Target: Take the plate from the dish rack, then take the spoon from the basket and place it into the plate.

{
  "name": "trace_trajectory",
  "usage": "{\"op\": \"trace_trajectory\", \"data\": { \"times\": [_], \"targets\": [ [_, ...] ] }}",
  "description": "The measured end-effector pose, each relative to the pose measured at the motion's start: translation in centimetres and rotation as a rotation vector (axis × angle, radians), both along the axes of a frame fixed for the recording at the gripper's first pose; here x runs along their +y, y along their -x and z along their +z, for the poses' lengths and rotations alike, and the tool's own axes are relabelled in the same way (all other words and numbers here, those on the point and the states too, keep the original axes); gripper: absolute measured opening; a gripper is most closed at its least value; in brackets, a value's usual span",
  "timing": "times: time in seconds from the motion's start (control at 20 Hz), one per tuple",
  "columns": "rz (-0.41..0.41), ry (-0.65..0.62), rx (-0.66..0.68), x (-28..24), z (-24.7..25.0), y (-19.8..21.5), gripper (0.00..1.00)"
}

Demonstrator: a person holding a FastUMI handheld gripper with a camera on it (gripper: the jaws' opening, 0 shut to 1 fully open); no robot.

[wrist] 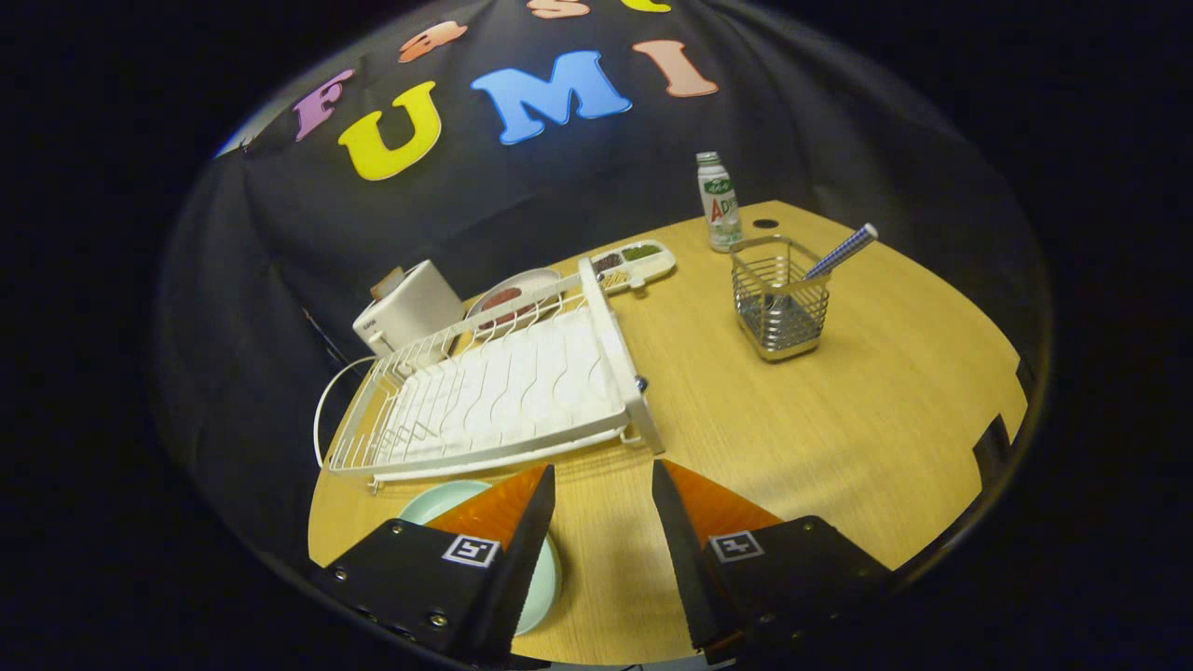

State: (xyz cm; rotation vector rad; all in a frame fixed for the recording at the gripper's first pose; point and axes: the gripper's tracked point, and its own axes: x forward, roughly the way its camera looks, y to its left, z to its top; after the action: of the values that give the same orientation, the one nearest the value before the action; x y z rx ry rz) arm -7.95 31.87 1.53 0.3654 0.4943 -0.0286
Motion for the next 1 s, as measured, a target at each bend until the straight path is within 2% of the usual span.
{"op": "trace_trajectory", "data": {
  "times": [0.3, 0.7, 0.85, 1.0],
  "targets": [
    [-0.265, 0.019, -0.082, -8.7, 3.8, -2.9, 0.67],
    [-0.548, -0.009, -0.082, -18.2, 3.8, -5.7, 0.67],
    [-0.609, -0.037, -0.086, -20.3, 3.4, -7.0, 0.67],
    [-0.619, -0.072, -0.094, -21.0, 2.7, -8.2, 0.67]
  ]
}}
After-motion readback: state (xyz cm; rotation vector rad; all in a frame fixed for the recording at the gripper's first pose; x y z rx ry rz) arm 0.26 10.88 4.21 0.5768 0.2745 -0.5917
